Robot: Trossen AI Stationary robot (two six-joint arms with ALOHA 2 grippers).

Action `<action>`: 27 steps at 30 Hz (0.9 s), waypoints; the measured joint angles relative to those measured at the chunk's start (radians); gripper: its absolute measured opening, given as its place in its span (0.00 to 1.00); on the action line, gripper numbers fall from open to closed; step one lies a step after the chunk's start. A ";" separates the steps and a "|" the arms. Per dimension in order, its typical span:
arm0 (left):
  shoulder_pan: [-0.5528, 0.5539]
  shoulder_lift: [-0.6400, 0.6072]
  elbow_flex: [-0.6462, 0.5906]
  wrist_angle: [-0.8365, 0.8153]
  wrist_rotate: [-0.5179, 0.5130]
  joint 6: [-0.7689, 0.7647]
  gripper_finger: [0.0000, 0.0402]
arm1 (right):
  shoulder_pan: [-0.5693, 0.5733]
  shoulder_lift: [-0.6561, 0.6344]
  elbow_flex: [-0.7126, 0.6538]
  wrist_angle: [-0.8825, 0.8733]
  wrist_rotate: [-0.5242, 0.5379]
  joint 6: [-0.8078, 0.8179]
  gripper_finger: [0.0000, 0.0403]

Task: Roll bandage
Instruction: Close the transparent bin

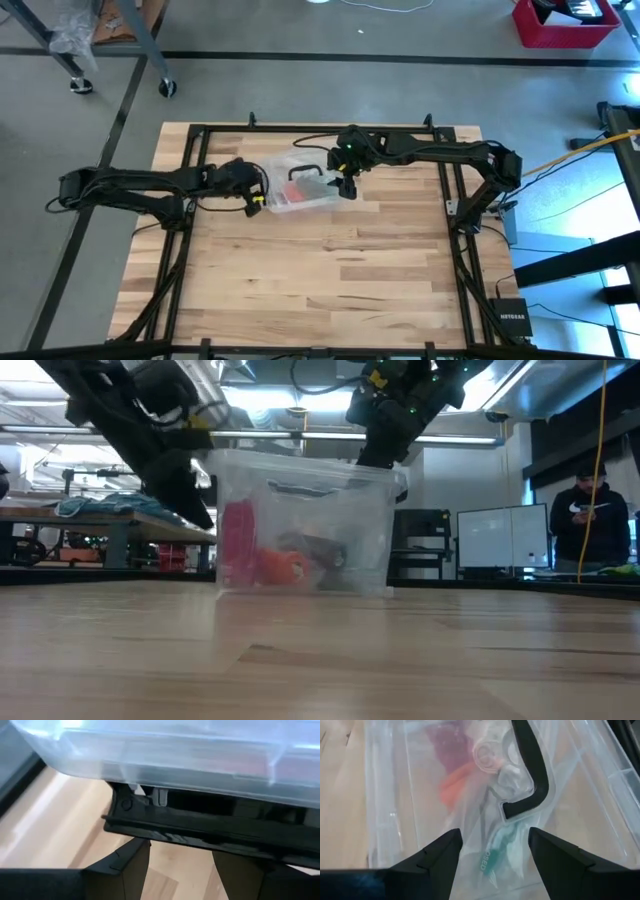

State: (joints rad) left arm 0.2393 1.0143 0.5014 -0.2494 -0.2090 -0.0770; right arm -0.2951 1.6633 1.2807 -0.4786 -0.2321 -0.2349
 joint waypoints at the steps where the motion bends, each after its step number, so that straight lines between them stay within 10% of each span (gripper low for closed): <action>1: -0.002 -0.024 0.000 -0.011 -0.007 0.000 0.51 | 0.000 0.001 0.001 0.007 0.001 0.002 0.60; 14: -0.003 -0.174 0.003 -0.094 -0.017 -0.006 0.51 | 0.027 0.013 0.018 0.084 0.014 0.048 0.60; 27: -0.011 -0.175 0.003 -0.102 -0.016 -0.008 0.51 | 0.127 0.159 0.038 0.614 0.028 0.024 0.60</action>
State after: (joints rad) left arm 0.2279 0.8394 0.5049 -0.3510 -0.2253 -0.0851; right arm -0.1685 1.8219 1.3191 0.1356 -0.2038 -0.2111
